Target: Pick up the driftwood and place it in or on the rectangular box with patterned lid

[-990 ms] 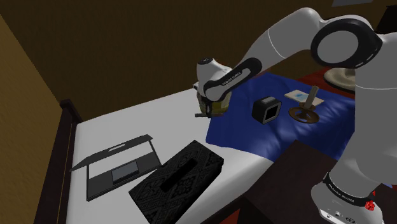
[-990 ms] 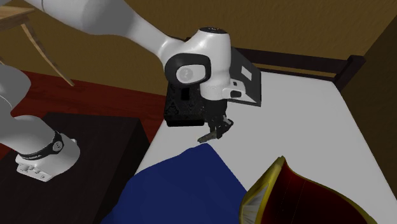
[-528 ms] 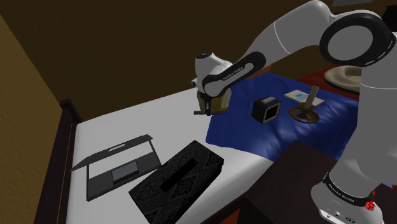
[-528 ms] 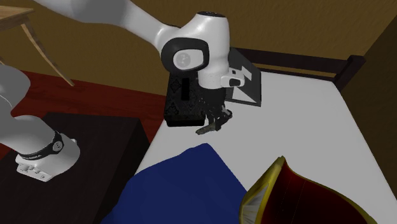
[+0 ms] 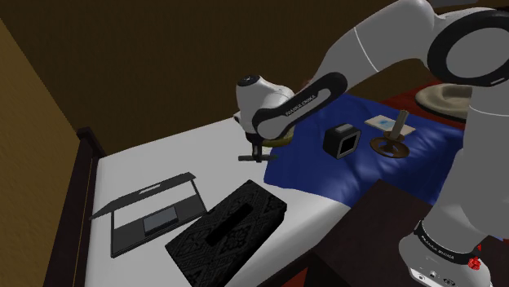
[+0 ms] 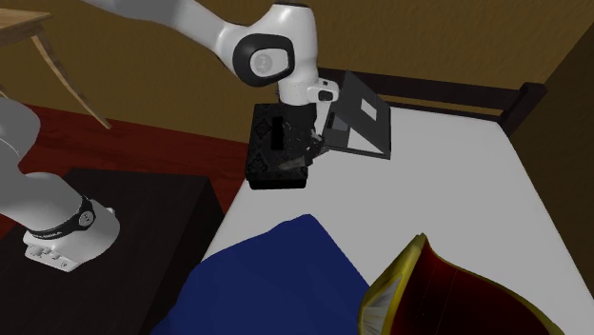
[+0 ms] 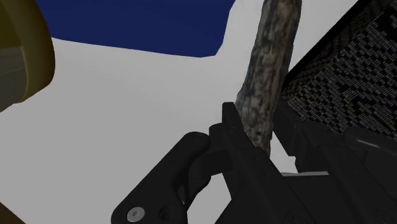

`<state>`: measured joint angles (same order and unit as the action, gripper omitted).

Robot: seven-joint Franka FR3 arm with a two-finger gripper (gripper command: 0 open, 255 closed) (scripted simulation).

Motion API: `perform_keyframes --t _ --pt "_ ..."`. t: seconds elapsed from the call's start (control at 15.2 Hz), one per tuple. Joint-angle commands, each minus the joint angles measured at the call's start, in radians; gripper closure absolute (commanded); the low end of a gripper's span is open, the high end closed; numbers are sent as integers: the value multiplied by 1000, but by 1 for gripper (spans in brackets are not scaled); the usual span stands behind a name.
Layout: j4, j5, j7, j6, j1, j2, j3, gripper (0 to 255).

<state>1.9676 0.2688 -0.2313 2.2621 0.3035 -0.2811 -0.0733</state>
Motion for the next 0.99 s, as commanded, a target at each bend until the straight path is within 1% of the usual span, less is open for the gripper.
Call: perform_keyframes --t 0.0,0.46,0.92 --pt "2 6 49 -7 30 0 -15 255" --pt "-20 19 208 -49 135 -13 -68 255" --pt "-99 32 357 -109 243 -66 -117 255"
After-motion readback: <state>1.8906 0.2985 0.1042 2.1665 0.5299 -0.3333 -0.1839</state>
